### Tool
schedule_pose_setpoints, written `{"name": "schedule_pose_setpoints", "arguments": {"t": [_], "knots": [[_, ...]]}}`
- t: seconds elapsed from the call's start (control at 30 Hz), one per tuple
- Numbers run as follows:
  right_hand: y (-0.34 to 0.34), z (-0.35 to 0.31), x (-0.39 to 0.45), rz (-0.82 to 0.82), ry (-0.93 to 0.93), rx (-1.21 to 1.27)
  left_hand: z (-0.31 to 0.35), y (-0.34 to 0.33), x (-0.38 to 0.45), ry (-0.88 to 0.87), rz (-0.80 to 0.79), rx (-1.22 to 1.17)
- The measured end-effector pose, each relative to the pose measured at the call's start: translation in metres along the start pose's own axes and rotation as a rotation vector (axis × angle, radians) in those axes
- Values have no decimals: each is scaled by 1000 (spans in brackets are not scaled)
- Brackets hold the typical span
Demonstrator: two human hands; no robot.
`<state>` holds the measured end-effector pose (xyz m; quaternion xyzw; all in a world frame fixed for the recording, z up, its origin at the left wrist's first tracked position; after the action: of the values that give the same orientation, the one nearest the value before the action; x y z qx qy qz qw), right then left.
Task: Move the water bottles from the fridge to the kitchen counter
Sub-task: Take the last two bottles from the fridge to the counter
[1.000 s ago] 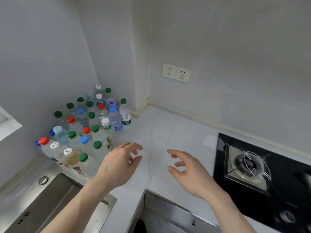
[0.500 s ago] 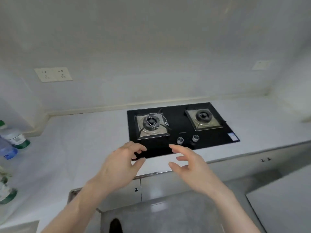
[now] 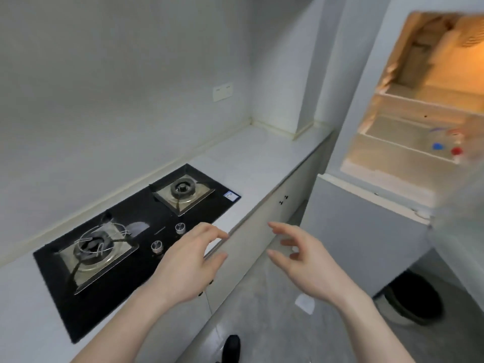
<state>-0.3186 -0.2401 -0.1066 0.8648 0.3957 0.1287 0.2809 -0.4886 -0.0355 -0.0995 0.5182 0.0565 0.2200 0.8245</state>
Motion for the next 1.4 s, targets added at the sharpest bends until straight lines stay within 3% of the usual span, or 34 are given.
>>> {"name": "schedule_pose_setpoints", "arguments": {"t": [0.23, 0.73, 0.97, 1.17, 1.4], "knots": [[60, 42, 15, 195, -140, -42, 31, -40, 102, -190, -118, -62], [138, 64, 90, 451, -316, -80, 47, -75, 277, -451, -243, -125], [179, 99, 75, 596, -421, -68, 101, -108, 336, -637, -309, -133], [224, 134, 86, 639, -445, -65, 154, -131, 379, -697, -359, -126], [300, 189, 123, 659, -399, -33, 226, -166, 446, -722, -303, -124]]}}
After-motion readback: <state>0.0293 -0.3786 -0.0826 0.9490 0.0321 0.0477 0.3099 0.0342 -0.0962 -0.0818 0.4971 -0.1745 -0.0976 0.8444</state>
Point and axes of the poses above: each hand's wrist, its own x-axis towards the middle knuckle, its own y-axis out of the back of the hand, z = x × y, the point moved 1 cm from there along x, towards the middle knuckle, and after that the axes turned 3 degrees about x, right-handed, at the moved point
